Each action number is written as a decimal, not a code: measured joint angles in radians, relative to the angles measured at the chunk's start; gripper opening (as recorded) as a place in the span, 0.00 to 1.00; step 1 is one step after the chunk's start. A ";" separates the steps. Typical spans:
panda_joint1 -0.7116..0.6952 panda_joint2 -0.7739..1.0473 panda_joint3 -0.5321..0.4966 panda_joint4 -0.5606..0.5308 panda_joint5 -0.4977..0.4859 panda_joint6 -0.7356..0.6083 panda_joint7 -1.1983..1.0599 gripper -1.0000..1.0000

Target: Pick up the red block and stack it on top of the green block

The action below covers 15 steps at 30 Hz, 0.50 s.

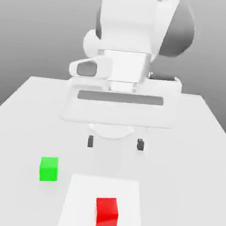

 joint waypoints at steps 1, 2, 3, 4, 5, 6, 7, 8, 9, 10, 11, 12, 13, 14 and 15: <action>0.001 0.036 0.001 -0.010 -0.001 0.016 -0.004 0.50; 0.002 0.072 0.001 -0.020 -0.003 0.031 -0.008 0.50; -0.001 0.109 0.003 -0.029 -0.005 0.047 -0.012 0.50; 0.000 0.145 0.003 -0.039 -0.008 0.063 -0.015 0.50; 0.000 0.181 0.003 -0.047 -0.011 0.081 -0.017 0.50; -0.001 0.217 0.004 -0.047 -0.011 0.105 -0.019 0.50; -0.001 0.253 0.004 -0.045 -0.010 0.133 -0.021 0.50; -0.001 0.290 0.005 -0.041 -0.009 0.162 -0.022 0.50; -0.002 0.326 0.006 -0.037 -0.008 0.192 -0.023 0.50; -0.004 0.362 0.008 -0.031 -0.007 0.222 -0.024 0.50; -0.006 0.388 0.010 -0.028 -0.007 0.244 -0.024 0.00; -0.006 0.388 0.010 -0.028 -0.007 0.244 -0.024 0.00; -0.005 0.388 0.010 -0.028 -0.007 0.244 -0.024 0.00; -0.005 0.388 0.010 -0.028 -0.008 0.244 -0.024 0.00; -0.005 0.388 0.010 -0.028 -0.008 0.244 -0.023 0.00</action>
